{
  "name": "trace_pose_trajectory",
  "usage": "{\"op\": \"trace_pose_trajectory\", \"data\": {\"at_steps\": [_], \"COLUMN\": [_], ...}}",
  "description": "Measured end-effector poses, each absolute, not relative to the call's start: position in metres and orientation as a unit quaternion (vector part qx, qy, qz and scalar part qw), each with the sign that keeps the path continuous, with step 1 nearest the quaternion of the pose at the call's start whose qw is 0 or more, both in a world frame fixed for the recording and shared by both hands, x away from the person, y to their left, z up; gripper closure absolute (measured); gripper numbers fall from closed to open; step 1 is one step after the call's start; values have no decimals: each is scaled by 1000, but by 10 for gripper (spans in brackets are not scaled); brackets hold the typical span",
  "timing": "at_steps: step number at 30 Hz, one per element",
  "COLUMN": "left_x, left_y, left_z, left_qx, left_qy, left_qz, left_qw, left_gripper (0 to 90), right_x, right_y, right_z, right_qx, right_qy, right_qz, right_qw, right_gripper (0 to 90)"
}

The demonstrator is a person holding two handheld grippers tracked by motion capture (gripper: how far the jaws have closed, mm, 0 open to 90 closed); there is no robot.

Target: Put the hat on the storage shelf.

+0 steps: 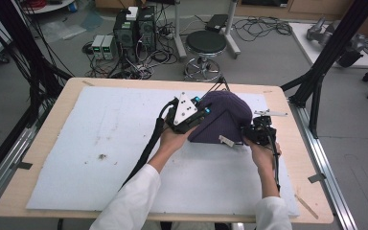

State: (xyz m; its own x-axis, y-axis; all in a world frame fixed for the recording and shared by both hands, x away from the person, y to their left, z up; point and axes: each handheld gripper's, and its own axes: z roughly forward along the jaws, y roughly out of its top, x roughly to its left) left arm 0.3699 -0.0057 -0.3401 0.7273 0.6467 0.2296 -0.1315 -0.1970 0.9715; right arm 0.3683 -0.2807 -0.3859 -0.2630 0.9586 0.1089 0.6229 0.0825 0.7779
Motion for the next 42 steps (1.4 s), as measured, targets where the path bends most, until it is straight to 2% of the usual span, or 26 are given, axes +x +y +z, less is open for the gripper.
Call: {"op": "trace_pose_trajectory", "data": {"at_steps": [3,5,11,15,20,27,30,42], "left_x": [370,370,369,367,367,366,366,356], "left_y": [-5,-5,-6,-4,1,15,24,64], "left_z": [-340,-340,-341,-338,-335,-328,-325,-311], "left_qx": [704,704,701,691,683,673,667,661], "left_qy": [188,190,193,205,213,219,227,241], "left_qz": [318,316,310,309,306,297,292,298], "left_qw": [607,608,613,620,628,641,646,645], "left_gripper": [692,676,623,514,437,405,364,311], "right_x": [367,366,363,360,353,343,338,315], "right_y": [-281,-282,-285,-284,-285,-281,-280,-282], "right_z": [-385,-384,-383,-380,-372,-364,-360,-355], "right_qx": [565,573,579,582,593,592,583,560], "right_qy": [699,693,692,685,668,653,648,624], "right_qz": [375,372,375,375,374,382,394,453], "right_qw": [225,229,215,227,252,280,291,303], "right_gripper": [713,630,598,475,352,204,140,113]}}
